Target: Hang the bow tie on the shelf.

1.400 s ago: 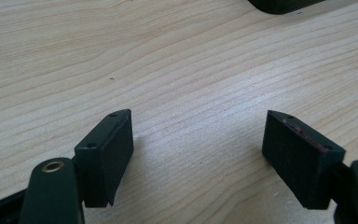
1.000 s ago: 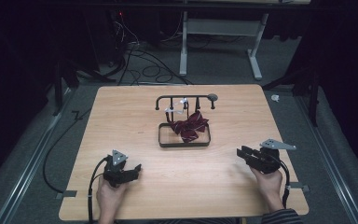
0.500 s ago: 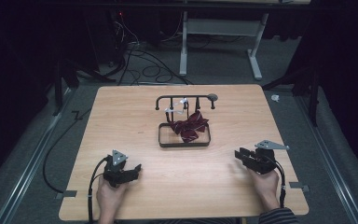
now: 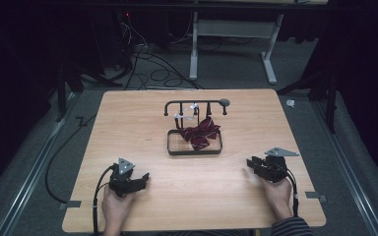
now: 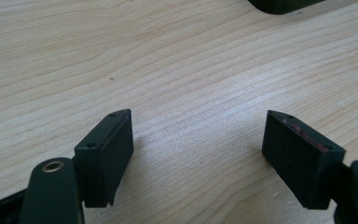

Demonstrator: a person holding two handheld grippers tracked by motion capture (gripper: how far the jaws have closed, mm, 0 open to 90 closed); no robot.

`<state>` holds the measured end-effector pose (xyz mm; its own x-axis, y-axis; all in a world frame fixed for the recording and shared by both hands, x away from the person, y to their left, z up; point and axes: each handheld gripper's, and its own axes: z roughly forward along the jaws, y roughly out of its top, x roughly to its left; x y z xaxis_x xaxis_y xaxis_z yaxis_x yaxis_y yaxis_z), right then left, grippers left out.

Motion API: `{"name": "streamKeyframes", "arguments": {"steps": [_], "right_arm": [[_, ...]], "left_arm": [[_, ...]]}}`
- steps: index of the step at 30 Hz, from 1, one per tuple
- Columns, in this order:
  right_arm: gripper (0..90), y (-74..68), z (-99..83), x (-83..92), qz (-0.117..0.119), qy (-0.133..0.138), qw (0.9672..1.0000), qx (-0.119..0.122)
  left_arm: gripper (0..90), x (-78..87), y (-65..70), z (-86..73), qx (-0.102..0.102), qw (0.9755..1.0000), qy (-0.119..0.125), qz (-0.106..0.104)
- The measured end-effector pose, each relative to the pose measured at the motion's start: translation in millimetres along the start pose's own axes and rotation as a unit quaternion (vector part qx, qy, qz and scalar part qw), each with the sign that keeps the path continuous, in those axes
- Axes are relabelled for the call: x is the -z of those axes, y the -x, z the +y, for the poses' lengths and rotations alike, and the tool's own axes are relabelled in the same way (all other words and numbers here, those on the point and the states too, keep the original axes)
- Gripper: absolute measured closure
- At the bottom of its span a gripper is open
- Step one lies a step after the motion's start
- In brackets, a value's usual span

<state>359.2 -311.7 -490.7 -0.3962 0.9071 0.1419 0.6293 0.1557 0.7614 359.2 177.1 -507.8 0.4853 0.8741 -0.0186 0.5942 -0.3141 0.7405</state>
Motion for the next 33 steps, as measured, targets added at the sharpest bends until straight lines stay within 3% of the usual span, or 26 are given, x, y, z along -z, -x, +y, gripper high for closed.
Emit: {"name": "streamKeyframes", "arguments": {"steps": [27,33], "right_arm": [[65.9,-5.4,-3.8,-11.9,-0.035,-0.023,0.9988,0.024],[53.6,-9.8,-4.0,-14.2,-0.034,-0.024,0.9978,0.052]], "left_arm": [[25.2,0.0,0.0,0.0,0.0,1.0,0.0,0.0],[25.2,0.0,0.1,0.0,0.0,1.0,0.0,0.0]]}}
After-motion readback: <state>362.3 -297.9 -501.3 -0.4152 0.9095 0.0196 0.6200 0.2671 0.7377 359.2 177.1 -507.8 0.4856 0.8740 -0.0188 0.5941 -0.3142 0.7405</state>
